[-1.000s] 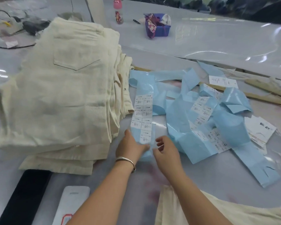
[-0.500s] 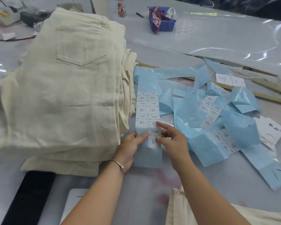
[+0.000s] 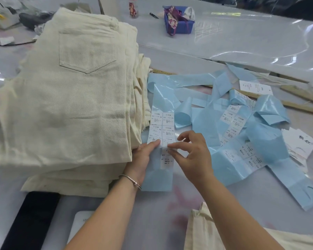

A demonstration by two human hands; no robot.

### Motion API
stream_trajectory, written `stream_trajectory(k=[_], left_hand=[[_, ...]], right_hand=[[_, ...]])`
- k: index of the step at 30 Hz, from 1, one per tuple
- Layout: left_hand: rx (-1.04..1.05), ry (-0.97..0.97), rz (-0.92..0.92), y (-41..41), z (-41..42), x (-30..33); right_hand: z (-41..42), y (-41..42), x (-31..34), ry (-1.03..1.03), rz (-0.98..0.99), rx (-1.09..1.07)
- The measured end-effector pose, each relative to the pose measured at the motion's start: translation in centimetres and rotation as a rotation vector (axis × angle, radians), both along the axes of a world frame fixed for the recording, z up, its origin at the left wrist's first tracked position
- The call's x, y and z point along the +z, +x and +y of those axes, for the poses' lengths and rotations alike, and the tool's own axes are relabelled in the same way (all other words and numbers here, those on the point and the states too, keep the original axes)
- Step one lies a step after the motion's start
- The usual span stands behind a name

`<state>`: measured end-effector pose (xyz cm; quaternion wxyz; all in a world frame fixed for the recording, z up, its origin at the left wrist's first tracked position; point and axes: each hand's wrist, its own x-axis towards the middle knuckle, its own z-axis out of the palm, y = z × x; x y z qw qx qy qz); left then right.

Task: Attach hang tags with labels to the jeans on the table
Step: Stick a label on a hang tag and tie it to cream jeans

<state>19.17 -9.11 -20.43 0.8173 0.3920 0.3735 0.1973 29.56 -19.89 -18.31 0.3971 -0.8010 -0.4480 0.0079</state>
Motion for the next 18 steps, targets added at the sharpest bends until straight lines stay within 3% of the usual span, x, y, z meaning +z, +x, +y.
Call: stream_trajectory(k=[4,7,9,12,15,18], left_hand=[[0.022,0.013,0.016,0.2,-0.2,0.3],[0.075,0.017,0.072,0.7,0.0,0.2],[0.115,-0.012,0.114,1.1,0.2,0.1],[0.145,0.053,0.247,1.6,0.2,-0.3],[0.114,0.327,0.531,1.9,0.0,-0.3],[-0.016,0.723,0.837,1.4,-0.8,0.0]], right_hand=[[-0.4,-0.6,1.0,0.033,-0.095,0.008],[-0.9,-1.3,2.7,-0.006,-0.054,0.06],[-2.0,-1.8,4.4,-0.007,0.128,0.138],[-4.6,-2.0,7.2,0.2,0.581,0.276],[-6.9,-1.6,8.5,0.413,0.914,0.221],[-8.4,-1.0,8.6,0.39,1.035,0.014]])
